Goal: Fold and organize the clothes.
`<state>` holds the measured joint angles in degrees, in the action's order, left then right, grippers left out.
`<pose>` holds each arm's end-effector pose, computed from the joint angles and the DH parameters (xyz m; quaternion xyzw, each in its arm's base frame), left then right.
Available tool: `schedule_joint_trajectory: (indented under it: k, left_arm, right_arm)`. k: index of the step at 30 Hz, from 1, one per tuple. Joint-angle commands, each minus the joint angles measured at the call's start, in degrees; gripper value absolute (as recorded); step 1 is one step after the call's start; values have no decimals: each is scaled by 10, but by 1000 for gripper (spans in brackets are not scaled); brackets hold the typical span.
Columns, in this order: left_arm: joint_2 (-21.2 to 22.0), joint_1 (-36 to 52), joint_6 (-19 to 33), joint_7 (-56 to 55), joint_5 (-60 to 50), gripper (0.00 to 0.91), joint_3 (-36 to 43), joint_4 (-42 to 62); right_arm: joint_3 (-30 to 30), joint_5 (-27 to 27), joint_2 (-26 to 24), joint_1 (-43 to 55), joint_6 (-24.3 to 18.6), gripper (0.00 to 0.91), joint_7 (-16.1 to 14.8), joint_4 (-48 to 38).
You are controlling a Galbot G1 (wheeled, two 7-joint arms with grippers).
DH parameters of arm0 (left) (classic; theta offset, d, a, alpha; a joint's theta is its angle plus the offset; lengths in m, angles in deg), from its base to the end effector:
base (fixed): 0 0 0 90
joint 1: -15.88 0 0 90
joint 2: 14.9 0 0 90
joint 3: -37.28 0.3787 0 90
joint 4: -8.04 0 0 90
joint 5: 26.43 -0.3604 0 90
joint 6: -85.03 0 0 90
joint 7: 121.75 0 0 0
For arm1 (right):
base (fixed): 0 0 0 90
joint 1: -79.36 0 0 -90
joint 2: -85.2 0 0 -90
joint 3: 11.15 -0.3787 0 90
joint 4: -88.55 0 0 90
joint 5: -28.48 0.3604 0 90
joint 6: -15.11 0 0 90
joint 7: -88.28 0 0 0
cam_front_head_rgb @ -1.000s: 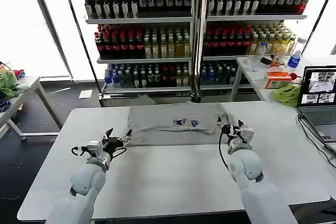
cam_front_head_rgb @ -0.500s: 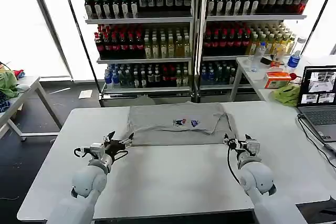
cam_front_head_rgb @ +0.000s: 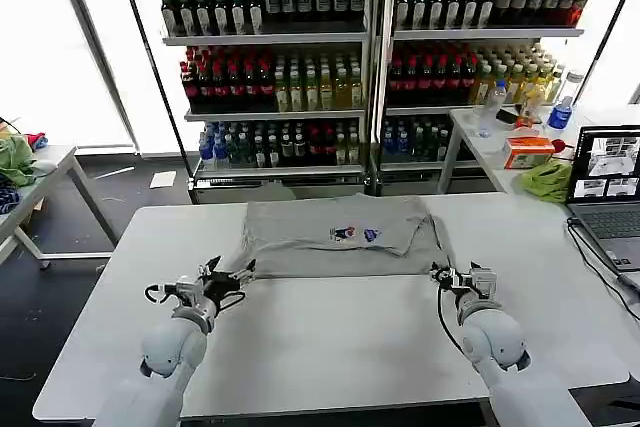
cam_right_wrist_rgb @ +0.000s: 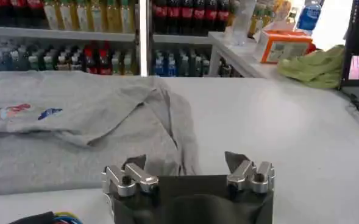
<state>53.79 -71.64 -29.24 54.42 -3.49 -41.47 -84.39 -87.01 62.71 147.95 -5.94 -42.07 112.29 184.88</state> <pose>0.3686 0.0666 -0.3485 -0.0672 -0.9764 -0.0139 0.2047 0.3742 -0.0774 -0.3118 -0.0538 -0.9651 0.0330 0.2541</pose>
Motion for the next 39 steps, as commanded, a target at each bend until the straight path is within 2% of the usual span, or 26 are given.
schedule_joint_trajectory:
  k: [1,5,7,8,9,11,13,15,16,17,18,19,20,22,32,39]
  left_arm:
    - [2,0,-1,0,-4,907,0,13]
    - [1,-4,-2,0,-7,856,0,12]
    - [1,-8,-3,2,-11,786,1,11]
    - [0,-11,-3,3,-13,766,0,10]
    - [0,-13,-3,3,-13,695,0,9]
    - [-1,-17,-3,5,-15,302,-2,8]
    - [-2,-20,-3,7,-15,161,-3,7]
    - [-1,-27,-3,11,-17,71,-5,5]
    - [-1,-29,-3,12,-17,50,-6,4]
    - [0,-32,-3,14,-17,40,-6,2]
    - [1,-35,-3,15,-17,30,-7,2]
    - [1,-36,-3,16,-19,20,-8,1]
    - [2,-37,-3,17,-19,10,-9,1]
    - [3,-37,-3,18,-19,10,-10,1]
    - [7,-44,-3,21,-22,0,-9,-13]
    - [8,-56,0,22,-24,0,-17,-35]
  right_arm:
    - [0,0,8,8,3,907,-5,-23]
    - [-1,0,12,8,2,897,-7,-32]
    - [-1,-1,14,7,0,806,-9,-34]
    - [-1,-1,15,7,-1,796,-10,-35]
    - [-1,-4,17,5,-1,786,-11,-34]
    - [-1,-5,19,4,-1,776,-12,-33]
    - [0,-7,20,3,-1,776,-13,-32]
    - [2,-11,22,1,-2,746,-15,-30]
    - [2,-11,22,1,-2,725,-15,-30]
    - [2,-12,23,0,-2,625,-16,-29]
    - [2,-13,23,0,-2,453,-17,-30]
    - [2,-13,23,0,-2,131,-18,-30]
    - [3,-21,25,-3,-8,0,-18,-31]
    - [4,-36,29,-10,-17,0,-20,-31]
    - [-2,-37,29,-36,-24,0,-26,-12]
    - [-17,-35,27,-62,-29,0,-23,32]
